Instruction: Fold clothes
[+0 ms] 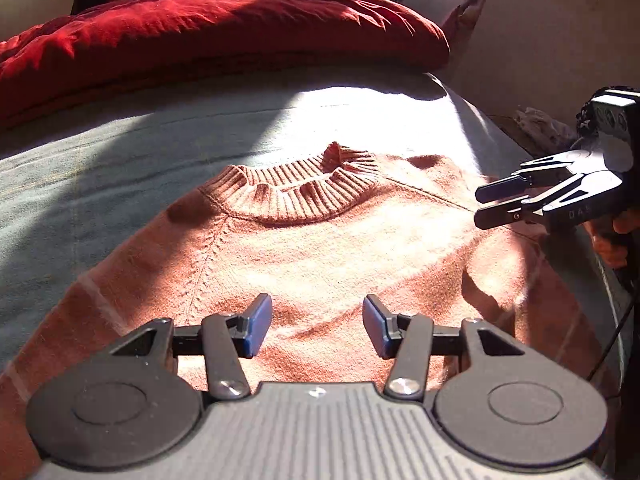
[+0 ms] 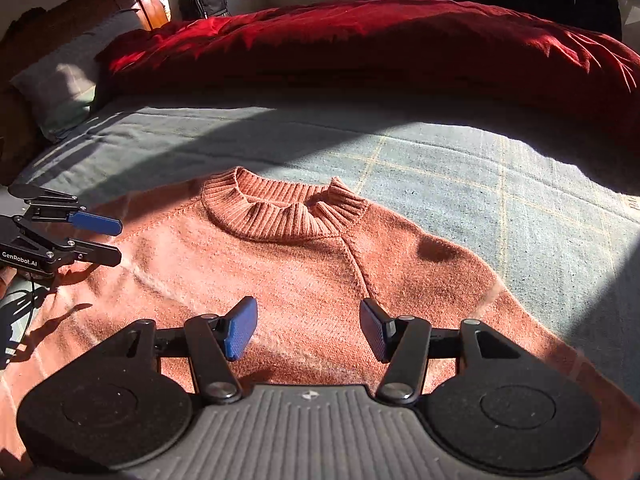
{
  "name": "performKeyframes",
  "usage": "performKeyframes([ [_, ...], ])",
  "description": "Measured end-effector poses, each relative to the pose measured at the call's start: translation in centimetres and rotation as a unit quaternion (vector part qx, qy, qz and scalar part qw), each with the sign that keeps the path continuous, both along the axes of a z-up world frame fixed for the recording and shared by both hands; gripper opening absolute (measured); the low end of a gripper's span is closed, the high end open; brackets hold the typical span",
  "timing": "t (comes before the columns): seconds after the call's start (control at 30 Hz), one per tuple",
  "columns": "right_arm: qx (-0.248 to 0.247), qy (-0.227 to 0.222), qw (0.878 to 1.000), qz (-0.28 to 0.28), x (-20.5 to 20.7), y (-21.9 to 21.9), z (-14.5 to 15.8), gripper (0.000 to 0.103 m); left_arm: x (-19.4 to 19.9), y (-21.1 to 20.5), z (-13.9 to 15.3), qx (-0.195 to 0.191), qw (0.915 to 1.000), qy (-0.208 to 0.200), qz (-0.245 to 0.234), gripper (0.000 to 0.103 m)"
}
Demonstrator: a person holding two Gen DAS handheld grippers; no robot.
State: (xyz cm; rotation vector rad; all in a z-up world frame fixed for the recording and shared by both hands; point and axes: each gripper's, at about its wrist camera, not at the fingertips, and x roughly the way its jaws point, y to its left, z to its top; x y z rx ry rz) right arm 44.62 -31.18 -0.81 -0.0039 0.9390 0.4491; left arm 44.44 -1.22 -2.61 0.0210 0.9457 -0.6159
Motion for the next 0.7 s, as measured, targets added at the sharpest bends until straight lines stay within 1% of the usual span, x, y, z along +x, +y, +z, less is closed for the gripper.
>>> performKeyframes([
  [0.03, 0.004, 0.013, 1.000, 0.002, -0.4, 0.7, -0.5, 0.061, -0.3, -0.8, -0.8, 0.007, 0.9999, 0.011, 0.000, 0.052],
  [0.1, -0.009, 0.021, 1.000, -0.003, -0.3, 2.2, -2.3, 0.061, -0.4, -2.1, -2.7, 0.050, 0.9986, 0.007, 0.017, 0.053],
  [0.17, -0.045, 0.021, 0.999, -0.011, 0.5, 3.4, -4.4, 0.063, 0.1, -2.2, -3.7, 0.046, 0.9985, -0.012, 0.028, 0.057],
  [0.2, -0.052, 0.012, 0.998, -0.014, 0.6, 3.7, -5.1, 0.066, 0.4, -2.2, -4.2, 0.042, 0.9983, -0.022, 0.034, 0.059],
  [0.27, -0.054, -0.020, 0.998, -0.021, 1.4, 4.1, -5.6, 0.078, 1.5, -2.2, -4.0, 0.038, 0.9971, -0.033, 0.057, 0.059],
  [0.33, -0.054, -0.030, 0.998, -0.027, 2.6, 4.3, -5.7, 0.082, 3.4, -1.8, -4.1, 0.025, 0.9958, -0.024, 0.085, 0.058],
  [0.4, -0.045, -0.029, 0.998, -0.036, 4.0, 4.2, -6.0, 0.085, 4.8, -1.7, -4.5, 0.024, 0.9937, -0.025, 0.107, 0.058],
  [0.47, -0.033, -0.017, 0.998, -0.050, 4.8, 4.0, -5.7, 0.087, 5.9, -1.6, -4.8, 0.026, 0.9919, -0.023, 0.122, 0.058],
  [0.57, -0.017, 0.000, 0.998, -0.064, 4.8, 3.8, -4.3, 0.087, 5.5, -1.1, -3.7, 0.017, 0.9914, -0.011, 0.130, 0.058],
  [0.63, 0.003, -0.008, 0.998, -0.058, 3.3, 3.2, -2.7, 0.088, 3.9, -0.7, -2.6, 0.022, 0.9934, -0.015, 0.112, 0.060],
  [0.7, 0.028, -0.006, 0.998, -0.053, 2.1, 2.5, -1.6, 0.092, 2.7, -0.4, -2.4, 0.016, 0.9959, -0.008, 0.088, 0.066],
])
